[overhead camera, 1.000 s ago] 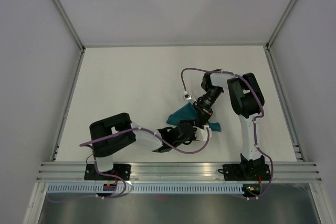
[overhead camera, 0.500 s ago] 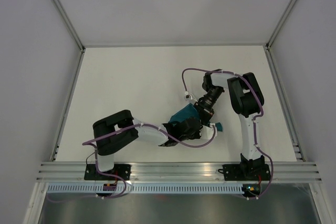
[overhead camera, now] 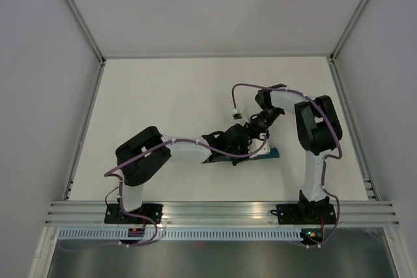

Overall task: Fold the napkin, place the utensils inside, and roll it up
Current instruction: Roll the napkin with the utensil

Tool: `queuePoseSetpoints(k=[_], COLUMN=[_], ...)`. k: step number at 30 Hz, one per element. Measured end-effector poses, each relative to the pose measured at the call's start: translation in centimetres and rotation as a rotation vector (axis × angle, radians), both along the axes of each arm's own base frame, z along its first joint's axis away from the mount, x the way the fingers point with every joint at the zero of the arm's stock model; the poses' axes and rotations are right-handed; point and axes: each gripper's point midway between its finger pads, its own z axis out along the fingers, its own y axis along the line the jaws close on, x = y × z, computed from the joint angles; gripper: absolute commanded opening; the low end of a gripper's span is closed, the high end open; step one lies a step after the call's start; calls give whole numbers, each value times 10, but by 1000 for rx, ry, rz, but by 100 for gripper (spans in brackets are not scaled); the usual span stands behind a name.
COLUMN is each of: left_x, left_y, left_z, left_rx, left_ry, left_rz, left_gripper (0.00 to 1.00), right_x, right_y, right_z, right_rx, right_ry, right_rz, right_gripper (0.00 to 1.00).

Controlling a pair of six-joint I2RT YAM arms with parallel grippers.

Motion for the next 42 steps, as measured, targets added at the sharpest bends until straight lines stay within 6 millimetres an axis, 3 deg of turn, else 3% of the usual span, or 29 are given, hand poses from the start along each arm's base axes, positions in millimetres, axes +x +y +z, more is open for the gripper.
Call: queuePoseSetpoints(k=[3,9,13,16,20,27,36,42], left_x=[1,-4,0,4,7,11,13,13], left_y=[-1,1,6,10,11,15,17,17], left_z=[1,2,2,2,1,-1,-3,-4], left_rx=[-12,-22,-35,-45,-64,-83,-72,-70], left_ry=[82,268,390,493,620,799,935,982], left_rz=[-2,-15,-10,-5,-5,-9,-6,-7], left_gripper=[2,2,2,2,2,2,2,2], right_x=[22,89,114,120,107,51,1,-14], right_y=[-1,-19,-44,-62,-70,-67,-24,-6], right_z=[0,5,18,31,52,74,44,18], right_rx=[-14,-30,-27,-20,14,93,118,87], right_ry=[-129,-397,-506,-582,-715,-939,-1048,-1076], right_rz=[-50,-254,-402,-479,-504,-371,-36,117], right_gripper=[72,73,73,73,76,81,84,84])
